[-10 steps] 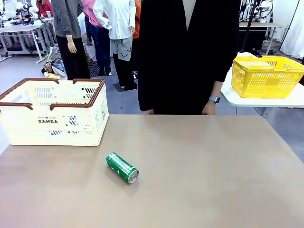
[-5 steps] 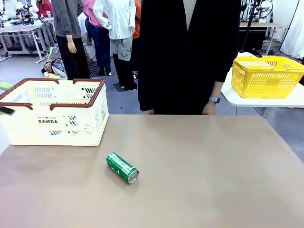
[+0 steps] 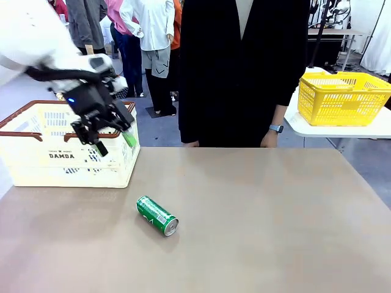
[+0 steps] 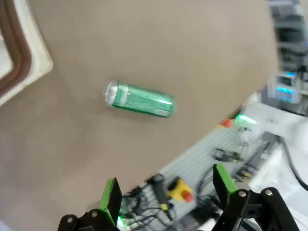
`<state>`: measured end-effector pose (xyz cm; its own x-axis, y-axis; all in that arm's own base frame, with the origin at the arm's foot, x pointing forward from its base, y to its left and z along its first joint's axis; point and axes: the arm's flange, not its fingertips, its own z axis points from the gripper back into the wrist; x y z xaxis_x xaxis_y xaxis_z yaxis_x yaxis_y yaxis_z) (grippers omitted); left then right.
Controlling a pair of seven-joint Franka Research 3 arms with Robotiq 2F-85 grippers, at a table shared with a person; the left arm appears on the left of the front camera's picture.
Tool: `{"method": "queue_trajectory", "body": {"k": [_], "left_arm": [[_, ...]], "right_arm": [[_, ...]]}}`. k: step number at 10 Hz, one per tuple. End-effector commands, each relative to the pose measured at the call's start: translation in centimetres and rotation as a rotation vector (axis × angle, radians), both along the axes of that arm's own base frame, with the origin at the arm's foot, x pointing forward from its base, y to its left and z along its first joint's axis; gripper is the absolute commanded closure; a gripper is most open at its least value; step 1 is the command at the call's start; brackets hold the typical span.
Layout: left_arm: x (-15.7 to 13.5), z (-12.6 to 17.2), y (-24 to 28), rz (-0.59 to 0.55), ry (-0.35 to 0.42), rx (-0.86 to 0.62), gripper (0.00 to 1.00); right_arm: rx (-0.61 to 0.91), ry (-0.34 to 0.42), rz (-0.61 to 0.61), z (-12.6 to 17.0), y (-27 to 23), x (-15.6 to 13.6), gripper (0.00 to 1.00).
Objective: Place the drinks into the Shopping basket.
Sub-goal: Pick up one drink and place it into the Shopping basket.
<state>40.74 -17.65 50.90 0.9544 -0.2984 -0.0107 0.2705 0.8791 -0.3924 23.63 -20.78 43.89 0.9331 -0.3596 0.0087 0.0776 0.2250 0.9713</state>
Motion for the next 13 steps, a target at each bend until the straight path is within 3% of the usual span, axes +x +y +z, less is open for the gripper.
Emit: {"method": "queue_trajectory", "body": {"k": [1,3,4,5,9,11,13], "left_arm": [[-1.0,-3.3,-1.5,0.071,-0.078,0.198,0.0],[-4.4,-6.5,-4.9,0.061,-0.162,0.159,0.0],[-5.4,-7.3,-5.2,0.036,-0.159,0.111,0.0],[-2.7,-5.1,-4.9,0.022,-0.117,0.182,0.0],[-3.4,-5.9,-5.1,0.024,-0.132,0.168,0.0],[-4.8,-8.9,-6.3,0.124,-0.076,0.214,0.0],[-6.7,-10.6,-7.9,0.198,-0.144,0.283,0.0]], "right_arm": [[-0.007,-0.01,0.018,0.1,-0.3,-0.1,0.0],[-0.007,-0.01,0.018,0.1,-0.3,-0.1,0.0],[-0.007,-0.01,0.018,0.1,-0.3,-0.1,0.0],[-0.007,-0.01,0.018,0.1,-0.3,-0.1,0.0],[-0.007,-0.01,0.018,0.1,-0.3,-0.1,0.0],[-0.007,-0.01,0.018,0.1,-0.3,-0.1,0.0],[-0.007,-0.01,0.018,0.1,-0.3,-0.1,0.0]]}}
